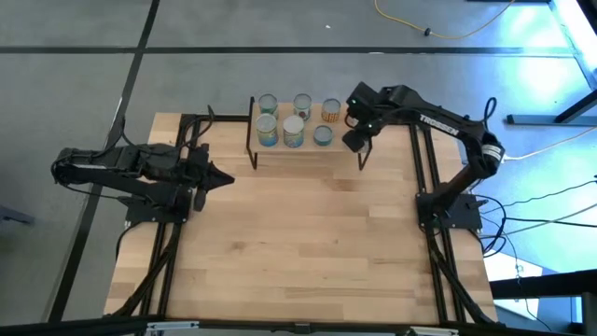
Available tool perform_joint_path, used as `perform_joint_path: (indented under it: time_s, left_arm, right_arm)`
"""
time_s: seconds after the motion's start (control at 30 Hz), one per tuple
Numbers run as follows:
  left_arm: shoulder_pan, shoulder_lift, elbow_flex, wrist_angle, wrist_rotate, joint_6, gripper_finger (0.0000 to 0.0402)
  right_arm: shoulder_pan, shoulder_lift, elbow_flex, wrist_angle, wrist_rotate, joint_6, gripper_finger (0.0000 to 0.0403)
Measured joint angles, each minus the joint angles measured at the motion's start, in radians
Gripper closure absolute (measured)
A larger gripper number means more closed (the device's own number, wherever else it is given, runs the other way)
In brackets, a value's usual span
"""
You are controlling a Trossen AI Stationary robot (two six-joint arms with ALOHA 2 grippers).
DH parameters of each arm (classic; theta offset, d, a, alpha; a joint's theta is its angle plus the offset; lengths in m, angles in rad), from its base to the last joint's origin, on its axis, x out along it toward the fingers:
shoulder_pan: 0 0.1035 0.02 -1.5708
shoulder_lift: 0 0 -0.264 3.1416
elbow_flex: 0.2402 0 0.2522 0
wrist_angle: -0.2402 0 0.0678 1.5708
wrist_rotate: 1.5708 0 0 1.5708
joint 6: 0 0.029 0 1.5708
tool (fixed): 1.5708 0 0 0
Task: Pick and place cans onto a shelf
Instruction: Put the yellow can on the shelf
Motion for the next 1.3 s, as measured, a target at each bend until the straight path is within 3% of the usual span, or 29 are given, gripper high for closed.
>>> perform_joint_path:
  time_s: [0.3,0.6,1.3]
  left_arm:
    - [0.0,0.0,0.0,0.018,-0.001,-0.033,0.0386]
    - [0.0,0.0,0.0,0.018,-0.004,-0.033,0.0386]
    - [0.0,0.0,0.0,0.018,-0.004,-0.033,0.0386]
  right_arm:
    - [-0.053,0.029,0.001,0.017,-0.004,-0.076,0.0395]
    - [-0.054,0.033,-0.004,0.035,0.011,-0.099,0.034]
    - [-0.054,0.028,0.052,0.025,0.003,-0.147,0.0334]
